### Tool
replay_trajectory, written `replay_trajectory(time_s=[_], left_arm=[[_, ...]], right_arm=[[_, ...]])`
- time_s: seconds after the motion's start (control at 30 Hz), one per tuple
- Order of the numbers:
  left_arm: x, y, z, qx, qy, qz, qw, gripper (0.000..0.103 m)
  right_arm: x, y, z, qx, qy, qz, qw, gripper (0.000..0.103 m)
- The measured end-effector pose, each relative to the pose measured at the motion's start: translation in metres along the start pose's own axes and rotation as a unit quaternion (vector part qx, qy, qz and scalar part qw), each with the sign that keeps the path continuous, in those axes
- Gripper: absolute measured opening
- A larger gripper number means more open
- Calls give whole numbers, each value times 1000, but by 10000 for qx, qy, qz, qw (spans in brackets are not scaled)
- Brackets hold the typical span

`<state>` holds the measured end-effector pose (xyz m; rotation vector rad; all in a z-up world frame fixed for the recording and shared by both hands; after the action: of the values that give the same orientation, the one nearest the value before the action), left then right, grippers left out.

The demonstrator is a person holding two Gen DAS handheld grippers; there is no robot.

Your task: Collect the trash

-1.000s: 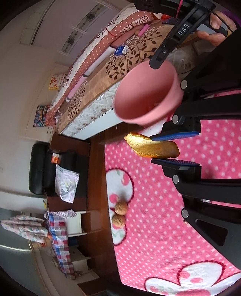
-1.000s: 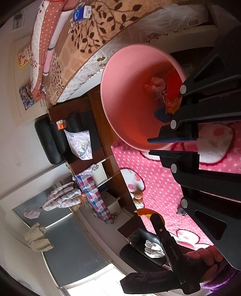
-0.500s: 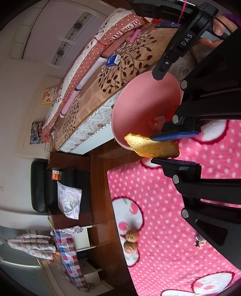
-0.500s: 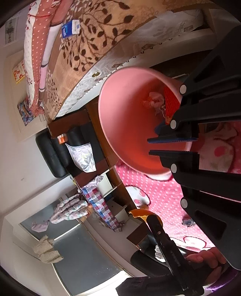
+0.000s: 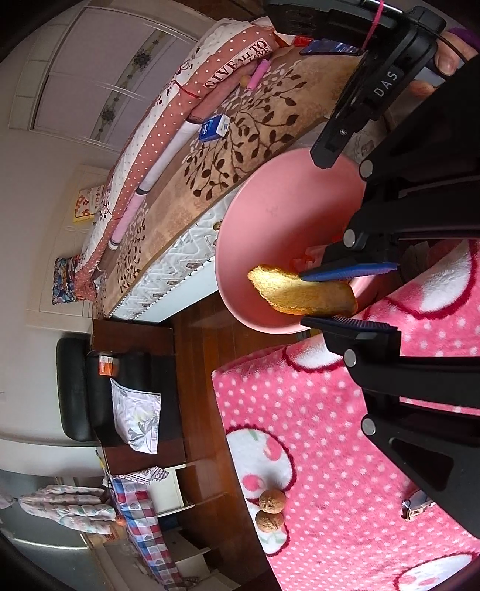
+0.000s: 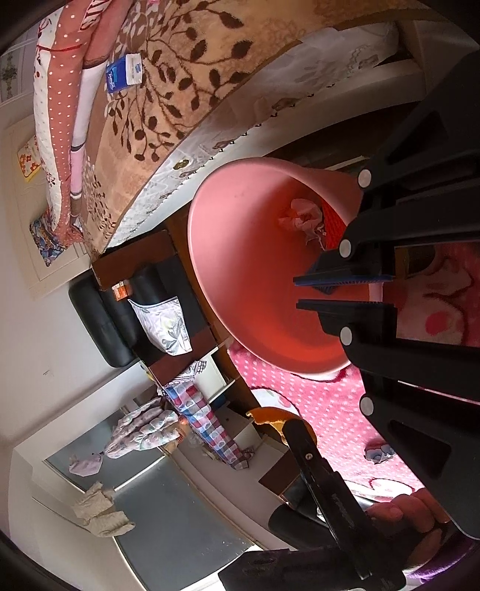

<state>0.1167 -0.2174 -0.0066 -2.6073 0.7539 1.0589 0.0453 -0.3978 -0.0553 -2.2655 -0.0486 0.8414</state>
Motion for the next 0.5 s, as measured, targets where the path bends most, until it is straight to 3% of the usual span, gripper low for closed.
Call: replay_trajectory(time_s=[0.17,0.5], left_arm=[[-12,-4,-2,-15,135,-95,9999,18],[-54,-45,22,-334,259,-423,9982,18]], right_arm=[[3,-12,5,-129,-161,-237,9995,7],[27,-74,47,-830,-889,-732,9899,7]])
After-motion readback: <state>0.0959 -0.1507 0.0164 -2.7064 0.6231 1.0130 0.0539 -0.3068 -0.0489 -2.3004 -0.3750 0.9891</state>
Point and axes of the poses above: each gripper's, at about its wrist camera, not at the fingertips, and x roughly the way its jaws point, y to its right, z to its underside, the point moved 1 cm from there along x, roughly the way its jaws point, and after that the axes turned 13 degrees about x, right-handed, at the moved point
